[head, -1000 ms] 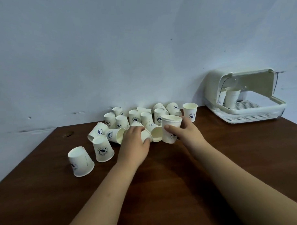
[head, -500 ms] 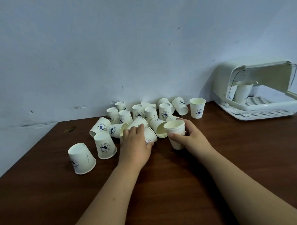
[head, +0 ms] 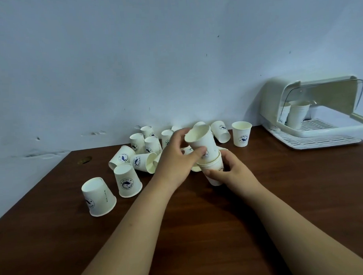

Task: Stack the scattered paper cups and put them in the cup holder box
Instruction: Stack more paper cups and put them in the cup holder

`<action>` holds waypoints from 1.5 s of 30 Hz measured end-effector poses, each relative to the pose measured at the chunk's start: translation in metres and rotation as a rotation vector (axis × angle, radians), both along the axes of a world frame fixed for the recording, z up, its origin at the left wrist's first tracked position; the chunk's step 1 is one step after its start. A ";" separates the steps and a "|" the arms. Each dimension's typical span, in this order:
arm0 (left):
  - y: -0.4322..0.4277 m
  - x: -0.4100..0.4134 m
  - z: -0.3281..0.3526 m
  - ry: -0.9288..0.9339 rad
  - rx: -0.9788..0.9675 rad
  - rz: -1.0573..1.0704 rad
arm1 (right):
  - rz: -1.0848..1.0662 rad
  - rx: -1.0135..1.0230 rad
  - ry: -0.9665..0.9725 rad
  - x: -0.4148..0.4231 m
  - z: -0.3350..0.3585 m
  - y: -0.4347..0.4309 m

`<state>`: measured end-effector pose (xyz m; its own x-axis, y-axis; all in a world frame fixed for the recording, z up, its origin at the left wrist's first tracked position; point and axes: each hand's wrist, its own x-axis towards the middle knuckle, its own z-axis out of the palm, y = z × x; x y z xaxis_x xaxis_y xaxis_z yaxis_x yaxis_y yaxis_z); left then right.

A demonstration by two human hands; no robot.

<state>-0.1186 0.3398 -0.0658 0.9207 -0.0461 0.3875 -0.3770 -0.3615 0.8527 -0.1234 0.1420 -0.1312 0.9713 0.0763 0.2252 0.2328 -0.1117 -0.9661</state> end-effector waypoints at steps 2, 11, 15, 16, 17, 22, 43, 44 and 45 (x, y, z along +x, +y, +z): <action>-0.002 0.002 -0.008 0.050 0.024 -0.075 | 0.007 0.005 -0.002 0.001 -0.001 -0.001; -0.011 0.008 -0.041 0.097 0.022 -0.021 | -0.003 0.014 0.000 0.005 -0.004 -0.002; -0.009 0.013 -0.035 0.022 0.008 0.119 | -0.043 0.071 0.012 0.006 -0.005 -0.003; -0.007 0.015 -0.035 -0.038 0.060 0.181 | -0.059 0.087 0.015 0.006 -0.004 -0.004; -0.006 0.018 -0.038 -0.093 0.132 0.229 | -0.076 0.098 0.017 0.005 -0.002 -0.004; 0.001 0.019 -0.060 -0.085 0.535 0.229 | -0.132 0.103 0.024 0.003 -0.001 -0.006; -0.007 0.005 -0.043 0.034 -0.232 0.042 | -0.052 -0.013 0.028 -0.005 0.006 -0.004; -0.007 0.005 -0.043 0.034 -0.268 0.029 | -0.045 -0.014 0.028 -0.005 0.007 -0.003; -0.007 0.006 -0.042 0.026 -0.306 0.019 | -0.034 -0.024 0.028 -0.006 0.007 -0.003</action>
